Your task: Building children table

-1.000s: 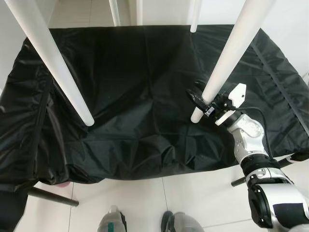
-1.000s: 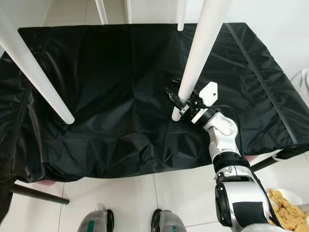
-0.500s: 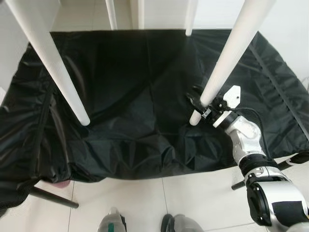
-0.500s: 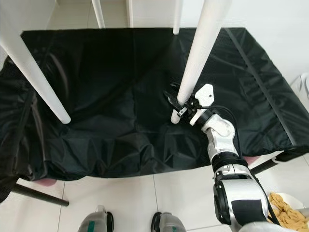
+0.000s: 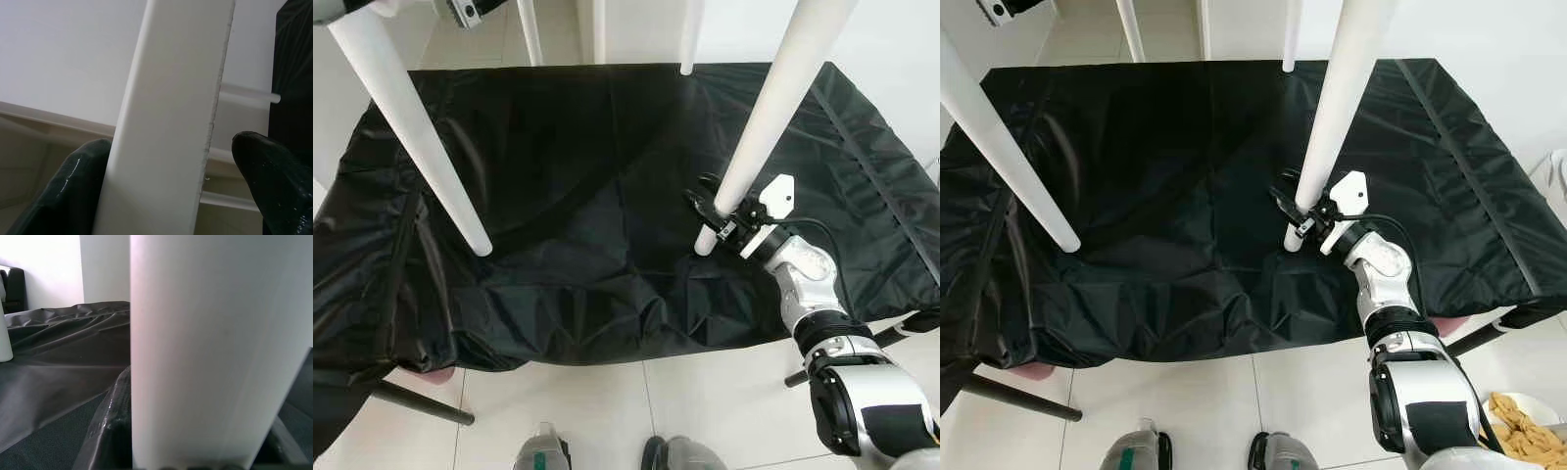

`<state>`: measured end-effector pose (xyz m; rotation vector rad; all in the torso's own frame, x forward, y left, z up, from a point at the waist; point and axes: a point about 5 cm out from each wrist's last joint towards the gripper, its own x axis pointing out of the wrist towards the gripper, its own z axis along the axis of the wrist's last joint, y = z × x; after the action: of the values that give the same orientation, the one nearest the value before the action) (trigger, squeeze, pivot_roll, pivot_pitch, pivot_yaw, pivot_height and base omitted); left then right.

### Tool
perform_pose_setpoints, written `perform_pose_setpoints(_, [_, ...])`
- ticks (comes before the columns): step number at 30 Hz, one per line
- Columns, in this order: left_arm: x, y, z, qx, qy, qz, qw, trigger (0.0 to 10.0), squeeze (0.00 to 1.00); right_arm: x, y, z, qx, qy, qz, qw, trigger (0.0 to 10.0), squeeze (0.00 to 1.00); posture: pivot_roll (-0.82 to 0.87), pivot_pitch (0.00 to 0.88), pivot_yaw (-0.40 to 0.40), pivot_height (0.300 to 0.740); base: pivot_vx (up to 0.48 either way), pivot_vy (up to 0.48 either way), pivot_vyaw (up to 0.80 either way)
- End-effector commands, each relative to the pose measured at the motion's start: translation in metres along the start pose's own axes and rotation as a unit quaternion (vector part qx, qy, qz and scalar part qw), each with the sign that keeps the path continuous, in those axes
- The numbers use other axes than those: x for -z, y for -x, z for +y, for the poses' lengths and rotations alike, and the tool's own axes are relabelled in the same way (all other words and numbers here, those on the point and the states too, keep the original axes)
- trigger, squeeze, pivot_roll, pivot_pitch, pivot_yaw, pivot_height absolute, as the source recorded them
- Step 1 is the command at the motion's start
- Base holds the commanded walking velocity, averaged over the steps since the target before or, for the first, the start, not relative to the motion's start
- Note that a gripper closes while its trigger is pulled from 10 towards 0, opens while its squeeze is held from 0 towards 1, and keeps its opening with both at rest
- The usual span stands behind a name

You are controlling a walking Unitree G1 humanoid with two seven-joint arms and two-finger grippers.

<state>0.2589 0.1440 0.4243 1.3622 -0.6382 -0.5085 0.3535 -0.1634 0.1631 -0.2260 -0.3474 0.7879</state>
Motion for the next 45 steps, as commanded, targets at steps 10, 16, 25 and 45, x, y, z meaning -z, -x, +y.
perform_pose_setpoints(10, [-0.010,0.016,0.005,0.051,0.025,-0.045,0.997,10.0,0.00,0.027,0.001,0.028,-0.047,-0.038,0.062,0.996,10.0,0.00,0.30,0.187,0.026,0.740,0.000,0.000,0.00])
perform_pose_setpoints(16, [0.000,0.034,0.026,-0.001,0.021,-0.010,1.000,10.0,0.00,0.028,0.001,0.029,-0.048,-0.041,0.062,0.996,10.0,0.00,0.30,0.188,0.025,0.740,0.000,0.000,0.00])
perform_pose_setpoints(25, [0.022,0.062,0.036,-0.031,0.029,0.065,0.997,10.0,0.00,0.028,-0.001,0.029,-0.049,-0.041,0.065,0.996,10.0,0.00,0.31,0.186,0.016,0.740,0.000,0.000,0.00])
perform_pose_setpoints(45, [0.064,0.118,0.038,-0.129,0.281,0.108,0.945,10.0,0.00,0.028,-0.003,0.028,-0.052,-0.041,0.071,0.995,10.0,0.00,0.30,0.186,0.008,0.740,0.000,0.000,0.00])
